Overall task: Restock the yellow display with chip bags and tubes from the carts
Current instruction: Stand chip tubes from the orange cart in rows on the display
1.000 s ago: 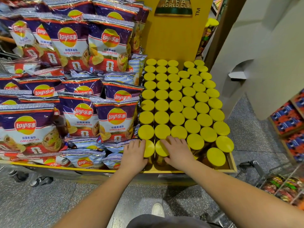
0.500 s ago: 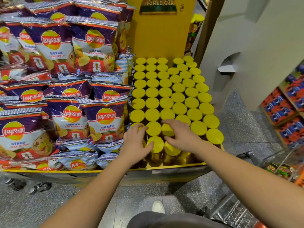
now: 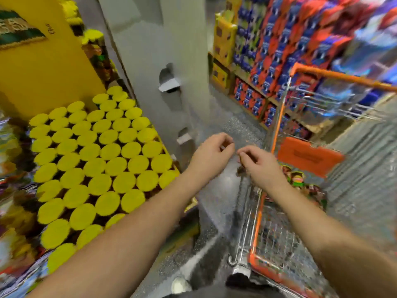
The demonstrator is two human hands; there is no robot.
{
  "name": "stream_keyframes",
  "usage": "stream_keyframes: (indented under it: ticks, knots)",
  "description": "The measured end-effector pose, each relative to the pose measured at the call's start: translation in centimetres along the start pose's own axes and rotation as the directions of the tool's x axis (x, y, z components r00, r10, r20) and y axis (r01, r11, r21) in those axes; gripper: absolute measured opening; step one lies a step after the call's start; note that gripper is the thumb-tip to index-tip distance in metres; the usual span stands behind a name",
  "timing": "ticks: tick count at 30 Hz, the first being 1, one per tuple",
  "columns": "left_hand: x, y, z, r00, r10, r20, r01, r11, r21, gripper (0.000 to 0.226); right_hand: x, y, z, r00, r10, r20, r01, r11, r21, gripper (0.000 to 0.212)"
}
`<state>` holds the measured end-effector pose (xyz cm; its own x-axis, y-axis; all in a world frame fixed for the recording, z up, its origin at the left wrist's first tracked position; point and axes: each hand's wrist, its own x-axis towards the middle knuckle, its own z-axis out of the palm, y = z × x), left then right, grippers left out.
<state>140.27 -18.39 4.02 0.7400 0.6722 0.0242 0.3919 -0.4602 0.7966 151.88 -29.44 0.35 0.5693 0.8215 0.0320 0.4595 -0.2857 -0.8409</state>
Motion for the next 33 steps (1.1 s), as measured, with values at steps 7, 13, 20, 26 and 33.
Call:
stream_keyframes:
  ticks: [7,13,20,26,33]
  knots:
    - [5.2,5.6,19.0,0.898,-0.111,0.425,0.100,0.994,0.048,0.015,-3.8,16.5,-9.9,0.855,0.493,-0.159,-0.501,0.866,-0.005,0.015]
    - [9.4,1.0,33.6,0.740,-0.384,0.553,0.296,0.923,0.245,0.018,-4.4,31.4,-12.7,0.657,0.753,0.035,-0.740,0.654,-0.155,0.030]
    - [12.6,-5.0,43.5,0.643,-0.555,0.528,0.342,0.824,0.451,0.045,-2.2,39.2,-12.9,0.466,0.880,0.093,-0.876,0.474,-0.092,0.040]
    - [13.2,-7.2,49.8,0.605,-0.619,0.501,0.499,0.785,0.367,0.021,-0.2,45.1,-11.2,0.406,0.912,0.064,-0.913,0.401,0.077,0.037]
    - [12.7,-8.8,53.8,0.617,-0.720,0.318,0.514,0.675,0.530,0.074,-0.2,47.9,-9.0,0.441,0.896,0.044,-0.871,0.416,0.262,0.042]
